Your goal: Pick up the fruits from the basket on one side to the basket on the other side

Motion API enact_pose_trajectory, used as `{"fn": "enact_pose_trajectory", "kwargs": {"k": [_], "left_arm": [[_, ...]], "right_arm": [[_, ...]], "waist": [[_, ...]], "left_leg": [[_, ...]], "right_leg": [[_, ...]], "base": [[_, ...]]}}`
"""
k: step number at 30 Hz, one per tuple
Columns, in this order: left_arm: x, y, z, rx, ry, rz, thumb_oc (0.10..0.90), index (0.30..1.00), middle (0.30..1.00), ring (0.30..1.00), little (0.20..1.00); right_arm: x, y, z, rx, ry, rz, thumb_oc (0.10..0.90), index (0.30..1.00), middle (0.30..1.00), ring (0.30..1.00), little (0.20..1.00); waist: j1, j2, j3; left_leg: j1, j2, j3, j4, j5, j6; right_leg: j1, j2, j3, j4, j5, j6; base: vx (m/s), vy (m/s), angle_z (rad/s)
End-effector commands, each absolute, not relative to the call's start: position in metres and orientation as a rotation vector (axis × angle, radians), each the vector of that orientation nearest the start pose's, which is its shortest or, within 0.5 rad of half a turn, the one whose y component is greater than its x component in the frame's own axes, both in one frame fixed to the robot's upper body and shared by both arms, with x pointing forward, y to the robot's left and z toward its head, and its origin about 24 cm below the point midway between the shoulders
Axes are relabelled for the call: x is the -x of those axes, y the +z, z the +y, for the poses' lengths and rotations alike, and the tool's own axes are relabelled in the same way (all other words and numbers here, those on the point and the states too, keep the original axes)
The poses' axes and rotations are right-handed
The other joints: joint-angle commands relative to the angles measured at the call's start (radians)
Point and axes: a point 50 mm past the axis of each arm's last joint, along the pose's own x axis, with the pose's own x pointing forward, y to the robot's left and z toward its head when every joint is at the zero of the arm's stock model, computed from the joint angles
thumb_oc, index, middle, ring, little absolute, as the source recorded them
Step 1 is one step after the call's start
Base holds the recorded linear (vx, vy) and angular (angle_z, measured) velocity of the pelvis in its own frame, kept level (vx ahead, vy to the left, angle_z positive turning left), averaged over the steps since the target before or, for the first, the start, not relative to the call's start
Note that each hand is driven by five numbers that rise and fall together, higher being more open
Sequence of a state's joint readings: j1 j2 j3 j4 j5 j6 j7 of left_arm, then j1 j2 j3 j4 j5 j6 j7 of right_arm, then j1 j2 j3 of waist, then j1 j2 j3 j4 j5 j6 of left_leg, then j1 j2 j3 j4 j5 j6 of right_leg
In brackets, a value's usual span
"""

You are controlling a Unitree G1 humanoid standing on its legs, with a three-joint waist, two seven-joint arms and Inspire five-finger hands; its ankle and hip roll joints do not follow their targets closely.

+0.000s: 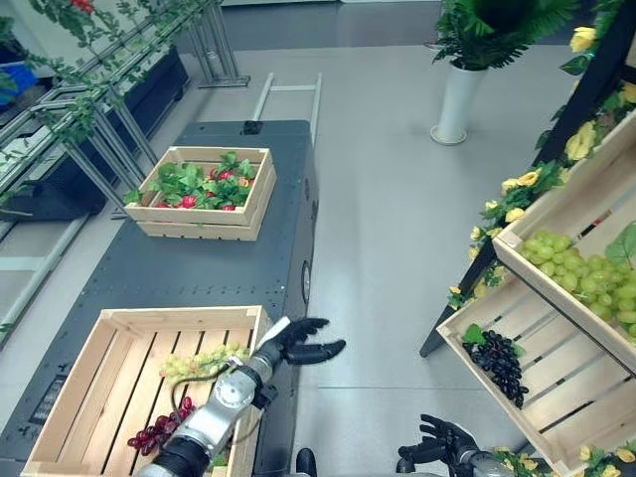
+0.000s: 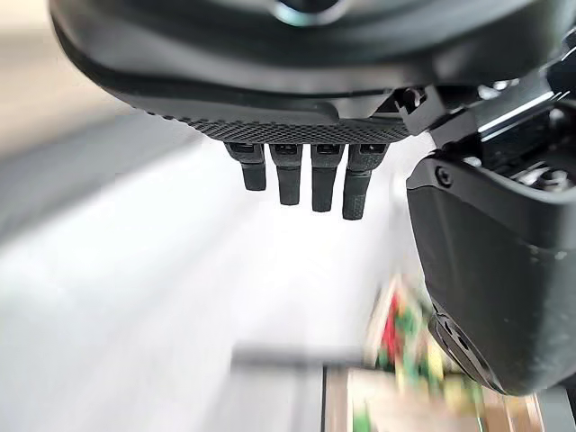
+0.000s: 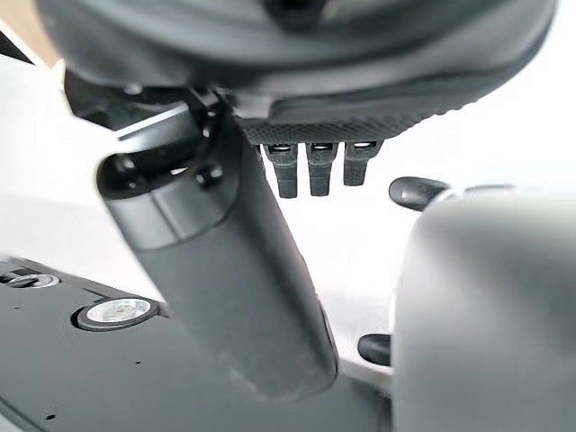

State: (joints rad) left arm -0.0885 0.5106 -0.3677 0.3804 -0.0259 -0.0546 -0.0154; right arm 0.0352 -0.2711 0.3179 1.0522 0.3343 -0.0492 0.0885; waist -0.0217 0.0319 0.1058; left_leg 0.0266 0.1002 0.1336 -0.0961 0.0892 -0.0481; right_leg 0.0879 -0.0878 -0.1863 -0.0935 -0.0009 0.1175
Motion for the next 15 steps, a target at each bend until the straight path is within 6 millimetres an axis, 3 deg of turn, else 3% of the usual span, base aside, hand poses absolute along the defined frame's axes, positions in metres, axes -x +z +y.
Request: {"fn": "enact_pose_trajectory", "kwargs": {"k": [1, 8, 15], "left_arm": [[-0.282, 0.034, 0.229, -0.786, -0.054, 0.059, 0.800, 0.900, 0.900, 0.900, 0.900], [-0.262, 0.039, 0.296, -1.078, 0.278, 0.097, 0.800, 0.900, 0.900, 0.900, 0.900], [-0.256, 0.048, 0.321, -1.263, 0.448, 0.091, 0.800, 0.900, 0.900, 0.900, 0.900]], "right_arm": [[-0.120, -0.147, -0.220, 0.014, -0.024, 0.987, 0.800, 0.900, 0.900, 0.900, 0.900], [-0.116, -0.144, -0.226, -0.025, -0.052, 0.941, 0.800, 0.900, 0.900, 0.900, 0.900], [-0.137, -0.133, -0.231, -0.063, -0.062, 0.839, 0.800, 0.900, 0.900, 0.900, 0.900]], "waist": [[0.024, -0.017, -0.012], [0.050, -0.022, 0.028], [0.054, -0.009, 0.107]], "left_leg": [[0.013, -0.033, -0.054, 0.009, -0.068, 0.026], [-0.022, -0.039, -0.073, 0.030, -0.057, 0.019], [-0.079, -0.044, -0.083, 0.064, -0.050, 0.017]], "right_leg": [[-0.037, -0.010, -0.008, 0.028, 0.019, -0.024], [-0.071, -0.006, -0.033, 0.071, 0.000, -0.036], [-0.129, -0.002, -0.041, 0.143, -0.029, -0.051]], "base": [[0.01, -0.009, 0.24], [0.00, -0.001, 0.15], [-0.08, 0.007, 0.07]]}}
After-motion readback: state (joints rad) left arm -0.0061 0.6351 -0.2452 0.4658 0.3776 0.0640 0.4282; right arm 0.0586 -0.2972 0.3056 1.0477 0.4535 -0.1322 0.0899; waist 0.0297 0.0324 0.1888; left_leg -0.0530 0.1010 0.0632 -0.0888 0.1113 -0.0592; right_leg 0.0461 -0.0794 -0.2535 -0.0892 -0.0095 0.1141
